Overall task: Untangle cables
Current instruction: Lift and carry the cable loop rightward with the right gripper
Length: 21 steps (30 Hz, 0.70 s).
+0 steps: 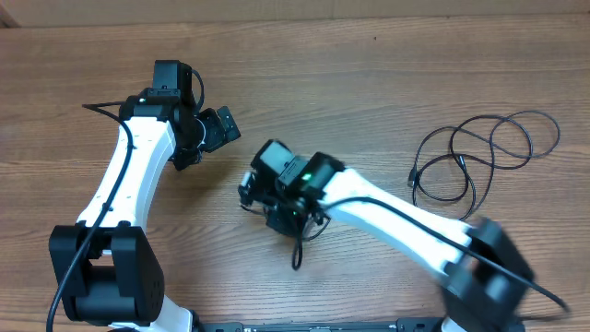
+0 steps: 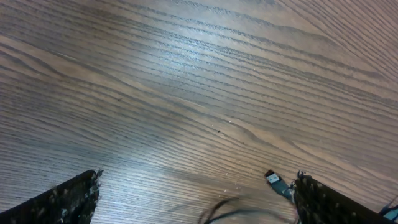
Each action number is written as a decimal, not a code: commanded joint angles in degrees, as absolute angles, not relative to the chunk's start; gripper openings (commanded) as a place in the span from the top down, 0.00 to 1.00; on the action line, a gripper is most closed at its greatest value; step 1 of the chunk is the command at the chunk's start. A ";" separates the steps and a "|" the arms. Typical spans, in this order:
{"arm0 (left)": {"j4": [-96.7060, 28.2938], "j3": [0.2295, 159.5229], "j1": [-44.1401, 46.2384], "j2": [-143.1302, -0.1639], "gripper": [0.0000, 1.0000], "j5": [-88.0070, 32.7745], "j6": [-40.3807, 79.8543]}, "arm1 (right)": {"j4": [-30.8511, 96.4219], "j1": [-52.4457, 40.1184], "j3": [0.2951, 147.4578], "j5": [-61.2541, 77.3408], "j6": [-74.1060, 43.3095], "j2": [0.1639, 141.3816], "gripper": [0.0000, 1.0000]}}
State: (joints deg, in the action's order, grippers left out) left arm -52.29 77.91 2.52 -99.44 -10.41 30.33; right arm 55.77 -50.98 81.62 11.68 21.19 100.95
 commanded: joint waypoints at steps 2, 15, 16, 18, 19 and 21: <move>-52.21 77.49 2.63 -100.01 0.00 -9.87 31.07 | 56.36 -50.59 84.58 11.75 20.71 91.61 0.96; -52.21 77.49 2.63 -100.01 0.01 -9.89 31.07 | 57.63 -37.69 84.58 -8.62 1.17 75.24 0.96; -52.21 77.49 2.63 -100.01 0.01 -9.87 31.07 | 57.65 -35.75 84.58 -8.54 -1.93 74.56 0.96; -52.21 77.49 2.63 -100.01 0.00 -9.89 31.07 | 57.63 -31.51 84.58 -8.54 -9.87 73.25 0.96; -52.23 77.49 2.63 -100.01 0.01 -9.87 31.07 | 57.63 -29.56 84.58 -8.54 -12.95 72.77 0.96; -52.21 77.49 2.63 -100.01 0.00 -9.87 31.07 | 57.63 -25.47 84.58 -8.54 -18.50 72.07 0.96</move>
State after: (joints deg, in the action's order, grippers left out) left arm -52.29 77.91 2.52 -99.44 -10.41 30.33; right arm 57.89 -28.47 83.50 -6.50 -6.74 74.02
